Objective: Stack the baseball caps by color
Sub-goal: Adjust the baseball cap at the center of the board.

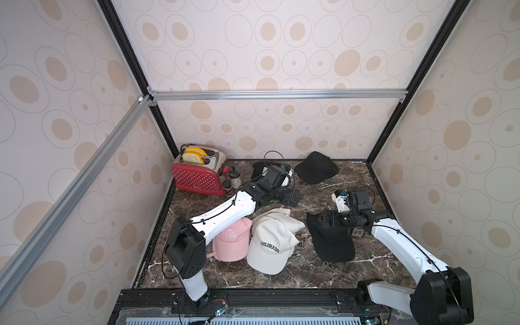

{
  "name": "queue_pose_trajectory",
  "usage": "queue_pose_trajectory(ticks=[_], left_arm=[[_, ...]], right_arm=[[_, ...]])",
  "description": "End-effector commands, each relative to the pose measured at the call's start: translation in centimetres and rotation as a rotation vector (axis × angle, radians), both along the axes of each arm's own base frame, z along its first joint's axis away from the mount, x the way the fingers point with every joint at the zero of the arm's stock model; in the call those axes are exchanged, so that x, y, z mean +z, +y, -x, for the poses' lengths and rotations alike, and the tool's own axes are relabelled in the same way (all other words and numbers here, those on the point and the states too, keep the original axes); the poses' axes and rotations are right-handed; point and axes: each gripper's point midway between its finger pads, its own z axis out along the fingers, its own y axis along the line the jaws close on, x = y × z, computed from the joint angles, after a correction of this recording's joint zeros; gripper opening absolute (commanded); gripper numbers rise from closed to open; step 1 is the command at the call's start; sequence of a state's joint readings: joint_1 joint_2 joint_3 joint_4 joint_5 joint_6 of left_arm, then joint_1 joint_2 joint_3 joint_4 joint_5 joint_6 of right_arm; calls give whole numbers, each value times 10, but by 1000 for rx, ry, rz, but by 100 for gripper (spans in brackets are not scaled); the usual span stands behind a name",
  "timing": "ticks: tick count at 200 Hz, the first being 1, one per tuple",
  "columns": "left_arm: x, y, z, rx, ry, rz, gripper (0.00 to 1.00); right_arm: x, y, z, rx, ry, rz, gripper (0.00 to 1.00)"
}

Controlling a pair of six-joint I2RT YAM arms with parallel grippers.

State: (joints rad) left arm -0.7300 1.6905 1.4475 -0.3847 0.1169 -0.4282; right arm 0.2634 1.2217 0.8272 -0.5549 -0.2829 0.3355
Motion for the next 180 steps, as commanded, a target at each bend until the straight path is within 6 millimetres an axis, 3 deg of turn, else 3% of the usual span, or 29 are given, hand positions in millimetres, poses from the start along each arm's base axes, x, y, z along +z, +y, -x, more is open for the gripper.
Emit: queue_pose_trajectory(ticks=[1, 44, 71, 104, 123, 147, 180], left_arm=[[43, 24, -17, 122, -123, 56, 99], [40, 38, -20, 196, -141, 36, 99], [34, 37, -23, 204, -130, 36, 99], [30, 34, -24, 198, -114, 44, 99], [27, 33, -25, 197, -107, 37, 99], [24, 32, -25, 196, -101, 32, 99], [19, 30, -28, 191, -82, 37, 99]], right_arm=[[-5, 4, 12, 19, 54, -31, 100], [-11, 13, 28, 19, 73, -120, 100], [-10, 2, 26, -19, 48, -66, 100], [17, -9, 22, -28, -36, -9, 100], [24, -20, 30, -61, -46, 33, 100], [18, -29, 51, -93, 6, 49, 100], [1, -20, 63, -69, 60, -5, 100]])
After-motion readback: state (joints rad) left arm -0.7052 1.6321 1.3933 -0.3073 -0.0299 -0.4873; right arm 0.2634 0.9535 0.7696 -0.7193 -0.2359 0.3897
